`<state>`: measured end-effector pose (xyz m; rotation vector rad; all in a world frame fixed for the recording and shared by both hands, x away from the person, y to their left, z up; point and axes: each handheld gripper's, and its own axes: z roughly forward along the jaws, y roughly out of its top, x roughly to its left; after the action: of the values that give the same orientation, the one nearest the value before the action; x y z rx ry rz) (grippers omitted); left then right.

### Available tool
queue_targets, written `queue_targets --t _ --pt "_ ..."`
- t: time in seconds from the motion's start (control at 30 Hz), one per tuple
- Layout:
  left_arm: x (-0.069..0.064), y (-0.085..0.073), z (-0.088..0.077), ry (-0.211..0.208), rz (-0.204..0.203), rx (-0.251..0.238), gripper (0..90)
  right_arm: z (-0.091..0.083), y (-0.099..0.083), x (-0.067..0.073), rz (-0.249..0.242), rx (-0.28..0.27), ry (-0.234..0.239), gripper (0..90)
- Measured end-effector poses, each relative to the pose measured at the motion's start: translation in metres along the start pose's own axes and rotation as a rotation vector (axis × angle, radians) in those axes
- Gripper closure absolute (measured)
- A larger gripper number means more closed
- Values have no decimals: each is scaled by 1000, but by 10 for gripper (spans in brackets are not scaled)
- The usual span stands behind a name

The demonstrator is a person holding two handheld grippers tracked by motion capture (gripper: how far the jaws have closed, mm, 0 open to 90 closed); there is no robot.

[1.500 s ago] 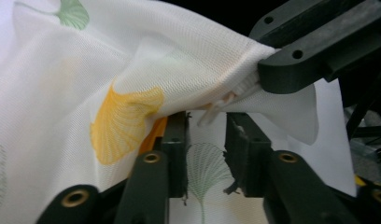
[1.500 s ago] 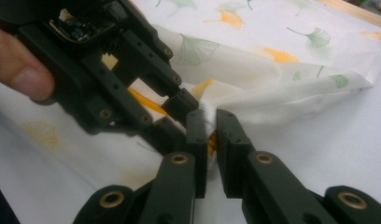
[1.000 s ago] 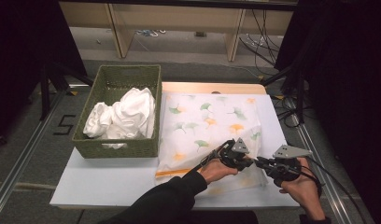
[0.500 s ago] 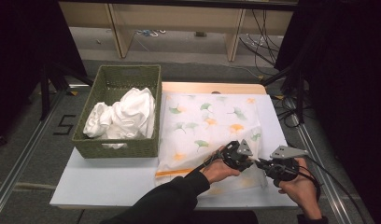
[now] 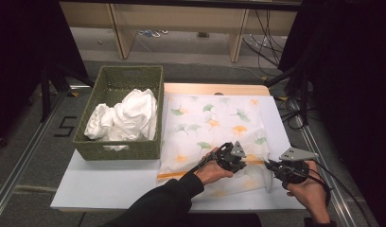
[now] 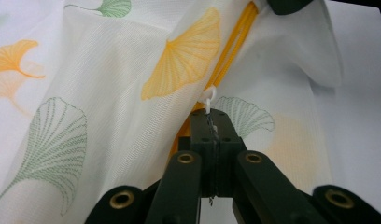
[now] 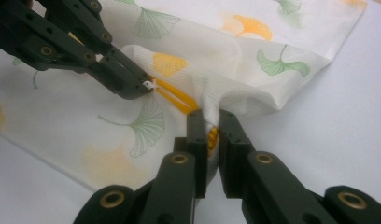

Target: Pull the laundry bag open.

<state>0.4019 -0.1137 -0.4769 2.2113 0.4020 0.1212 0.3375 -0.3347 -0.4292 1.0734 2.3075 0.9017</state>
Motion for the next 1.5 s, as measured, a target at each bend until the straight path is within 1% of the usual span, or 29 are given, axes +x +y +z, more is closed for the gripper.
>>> queue_targets --t 0.07,0.13,0.17,0.2,0.23,0.3,0.33,0.37,0.4,0.47,0.53,0.57,0.63,0.67,0.77,0.87,0.9,0.93,1.03,1.07,1.1,1.17,1.23,1.27,1.3,1.33,1.4,1.47,1.5 --pt "-1 0 1 0 7 6 892 2 -1 2 23 1 -2 850" --pt "0 -1 0 4 12 10 893 3 -2 0 16 1 -3 850" --pt "2 -1 -1 7 31 28 893 3 -2 -1 13 -2 -5 850" --pt "4 -3 -3 14 16 25 893 4 -3 -2 4 -5 -11 850" --pt "6 -5 -6 20 36 48 893 5 -4 -4 -7 7 -22 850" --pt "7 -9 -9 29 13 32 893 5 -7 -5 24 13 -29 850" --pt "9 -11 -12 28 41 57 893 4 -7 -5 50 24 -27 850" --pt "9 -14 -14 32 21 55 893 5 -8 -7 44 25 -24 850" --pt "10 -16 -17 34 36 70 893 7 -10 -7 41 21 -36 850" --pt "10 -19 -23 36 52 82 893 8 -11 -10 6 25 -41 850" --pt "9 -22 -27 47 63 89 893 8 -12 -8 31 28 -39 850" --pt "10 -24 -30 53 72 99 893 8 -12 -10 10 24 -48 850" --pt "11 -27 -34 58 64 90 893 8 -11 -8 4 30 -57 850" --pt "11 -28 -36 58 62 93 893 9 -11 -10 -7 20 -46 850" --pt "12 -30 -40 59 66 98 893 10 -13 -9 9 30 -47 850" --pt "12 -33 -42 61 46 95 893 11 -13 -8 16 26 -60 850" --pt "13 -33 -43 58 53 104 893 11 -13 -7 13 29 -62 849" --pt "13 -34 -44 62 49 103 892 11 -13 -8 -9 24 -67 850" --pt "15 -37 -49 65 36 103 892 11 -14 -8 12 25 -61 850" --pt "15 -38 -51 69 34 103 893 12 -14 -10 -10 24 -59 850" --pt "16 -40 -53 69 36 100 892 12 -16 -9 13 31 -66 850" --pt "16 -43 -57 65 18 93 892 13 -17 -9 20 35 -67 849" --pt "17 -47 -62 71 25 108 892 14 -18 -13 -22 34 -74 849" --pt "17 -50 -64 71 16 108 892 15 -18 -12 -6 38 -70 849" --pt "18 -52 -67 73 29 111 892 15 -18 -12 3 39 -72 849" --pt "17 -54 -67 74 9 109 892 15 -19 -12 5 42 -70 849" --pt "18 -57 -70 80 4 107 891 15 -19 -11 17 44 -74 849" --pt "18 -58 -71 89 9 112 891 16 -20 -13 -1 46 -67 849" --pt "18 -60 -72 108 26 131 896 14 -20 -11 42 61 -85 850"
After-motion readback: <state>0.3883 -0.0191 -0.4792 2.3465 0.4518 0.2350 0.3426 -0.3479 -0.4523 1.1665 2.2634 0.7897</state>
